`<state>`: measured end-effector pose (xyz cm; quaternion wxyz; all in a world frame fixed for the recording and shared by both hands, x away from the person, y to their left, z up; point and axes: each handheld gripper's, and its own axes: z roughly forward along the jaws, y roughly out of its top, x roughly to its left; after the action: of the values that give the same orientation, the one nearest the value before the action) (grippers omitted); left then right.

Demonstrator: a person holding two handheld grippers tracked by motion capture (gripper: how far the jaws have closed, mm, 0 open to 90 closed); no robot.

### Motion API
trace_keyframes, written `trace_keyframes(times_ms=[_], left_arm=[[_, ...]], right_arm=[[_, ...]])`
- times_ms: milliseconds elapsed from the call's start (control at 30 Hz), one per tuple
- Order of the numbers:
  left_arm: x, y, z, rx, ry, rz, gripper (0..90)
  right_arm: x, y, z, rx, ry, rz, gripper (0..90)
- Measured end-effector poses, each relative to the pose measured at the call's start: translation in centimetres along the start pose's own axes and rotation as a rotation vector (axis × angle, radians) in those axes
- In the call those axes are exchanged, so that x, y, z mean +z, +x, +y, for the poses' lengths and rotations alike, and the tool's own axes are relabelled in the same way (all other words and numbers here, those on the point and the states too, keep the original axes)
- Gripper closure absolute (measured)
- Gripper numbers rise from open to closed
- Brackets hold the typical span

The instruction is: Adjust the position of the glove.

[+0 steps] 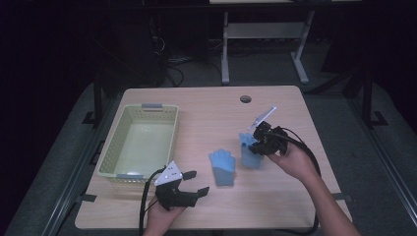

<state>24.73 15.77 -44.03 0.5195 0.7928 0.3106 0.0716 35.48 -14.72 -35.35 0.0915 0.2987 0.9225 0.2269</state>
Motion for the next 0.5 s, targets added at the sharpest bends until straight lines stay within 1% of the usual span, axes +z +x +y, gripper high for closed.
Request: trace_keyframes(times_ms=[100, 200, 233, 300, 367, 400, 433, 500], left_arm=[[-0.1, 0.0, 0.0, 0.01, 0.003, 0.002, 25.3], [-0.1, -0.1, 0.1, -0.001, -0.011, 0.001, 25.3], [-0.2, 0.0, 0.1, 0.014, 0.002, 0.003, 25.2], [-0.2, 0.1, 0.2, 0.012, -0.002, 0.004, 25.2], [-0.2, 0.1, 0.2, 0.011, -0.003, 0.005, 25.3], [-0.2, 0.1, 0.1, 0.01, -0.003, 0.005, 25.3], [-0.2, 0.2, 0.1, 0.007, -0.002, 0.005, 25.3], [-0.2, 0.1, 0.1, 0.006, -0.001, 0.005, 25.2]], right_arm=[[0.3, 0.4, 0.7, -0.023, -0.003, 0.015, 82.7], [0.8, 1.0, 1.4, -0.043, -0.001, 0.033, 82.5], [1.0, 1.2, 1.6, -0.054, -0.001, 0.041, 82.5], [1.2, 1.5, 2.1, -0.066, 0.0, 0.057, 82.5], [1.3, 1.7, 2.3, -0.072, -0.002, 0.061, 82.5], [1.5, 2.1, 2.8, -0.093, 0.0, 0.068, 82.4], [1.7, 2.3, 3.0, -0.101, 0.005, 0.077, 82.5], [2.0, 2.6, 3.3, -0.119, 0.012, 0.08, 82.4]])
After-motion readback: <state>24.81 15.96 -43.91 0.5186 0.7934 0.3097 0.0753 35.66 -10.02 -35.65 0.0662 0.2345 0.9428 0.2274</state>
